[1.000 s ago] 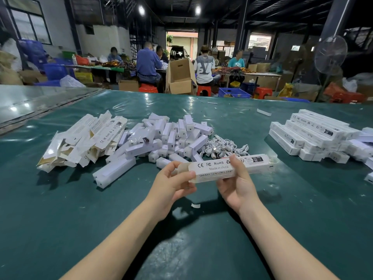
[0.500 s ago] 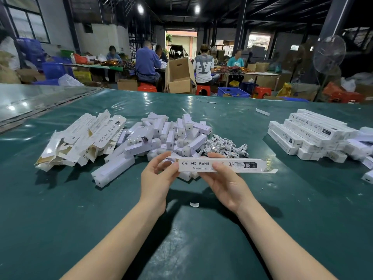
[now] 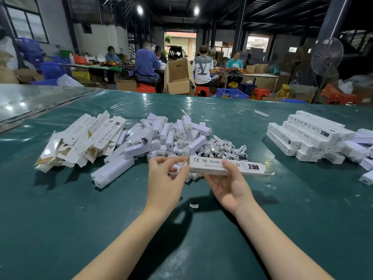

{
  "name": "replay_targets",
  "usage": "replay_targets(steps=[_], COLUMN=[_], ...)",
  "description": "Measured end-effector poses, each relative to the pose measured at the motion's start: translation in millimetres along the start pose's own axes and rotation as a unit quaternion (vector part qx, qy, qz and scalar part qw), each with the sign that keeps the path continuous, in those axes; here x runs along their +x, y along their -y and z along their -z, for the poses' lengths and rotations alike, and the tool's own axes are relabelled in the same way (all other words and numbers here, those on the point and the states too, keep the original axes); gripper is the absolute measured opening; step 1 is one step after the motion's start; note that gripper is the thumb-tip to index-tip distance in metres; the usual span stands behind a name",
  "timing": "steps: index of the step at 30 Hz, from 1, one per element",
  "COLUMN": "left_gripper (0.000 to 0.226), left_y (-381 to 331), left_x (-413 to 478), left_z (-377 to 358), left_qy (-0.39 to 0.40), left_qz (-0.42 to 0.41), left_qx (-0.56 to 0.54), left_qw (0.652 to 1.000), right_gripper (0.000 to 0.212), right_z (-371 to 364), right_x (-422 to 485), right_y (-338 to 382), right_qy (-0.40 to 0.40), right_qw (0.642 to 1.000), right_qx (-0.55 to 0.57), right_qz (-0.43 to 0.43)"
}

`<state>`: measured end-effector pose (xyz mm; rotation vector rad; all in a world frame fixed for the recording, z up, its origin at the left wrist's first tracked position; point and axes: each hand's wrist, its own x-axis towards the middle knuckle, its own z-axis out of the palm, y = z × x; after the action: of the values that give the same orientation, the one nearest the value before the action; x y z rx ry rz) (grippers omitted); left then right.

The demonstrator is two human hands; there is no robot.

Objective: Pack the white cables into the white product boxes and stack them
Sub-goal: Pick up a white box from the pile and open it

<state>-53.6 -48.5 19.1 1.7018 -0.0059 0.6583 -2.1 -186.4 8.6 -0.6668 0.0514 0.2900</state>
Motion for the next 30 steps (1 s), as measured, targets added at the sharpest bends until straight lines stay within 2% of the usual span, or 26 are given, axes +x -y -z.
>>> replay_targets(steps=[5, 7, 9, 11, 13, 16, 21, 30], left_gripper=[0.030, 0.034, 0.033, 0.030, 0.024, 0.028, 0.018, 0.018], left_y=[-3.7, -4.6, -5.8, -5.5, -4.6, -1.8, 4.6, 7.8], left_x=[-4.3, -2.8, -2.1, -2.4, -1.1, 2.0, 3.0, 7.8], left_z=[3.0, 7.2, 9.7, 9.4, 8.2, 9.4, 6.8, 8.2], left_qy=[0.046, 0.060, 0.096, 0.120, 0.114, 0.094, 0.071, 0.086], left_qz=[-0.046, -0.084, -0.100, -0.069, -0.020, 0.019, -0.021, -0.006], left_qx=[-0.053, -0.038, -0.014, -0.032, -0.074, -0.118, -0.086, -0.128], left_qw=[0.996, 0.994, 0.990, 0.990, 0.990, 0.988, 0.994, 0.988], right_gripper=[0.020, 0.026, 0.024, 0.021, 0.020, 0.013, 0.024, 0.021], right_z=[-2.0, -0.9, -1.2, -2.6, -3.5, -3.1, -4.6, -2.8], right_x=[-2.9, -2.2, -1.6, -2.1, -2.4, -2.0, -1.9, -2.1], right_y=[1.1, 0.3, 0.1, 0.3, 0.6, 0.0, -1.0, -0.1], right_qy=[0.014, 0.015, 0.012, 0.002, -0.011, -0.026, -0.024, -0.005], right_qw=[1.000, 0.999, 0.999, 0.999, 0.999, 0.999, 0.999, 0.998], right_qx=[0.001, -0.010, -0.016, -0.014, -0.015, -0.019, 0.005, 0.020], right_qz=[-0.026, -0.033, -0.037, -0.036, -0.032, -0.036, -0.041, -0.060])
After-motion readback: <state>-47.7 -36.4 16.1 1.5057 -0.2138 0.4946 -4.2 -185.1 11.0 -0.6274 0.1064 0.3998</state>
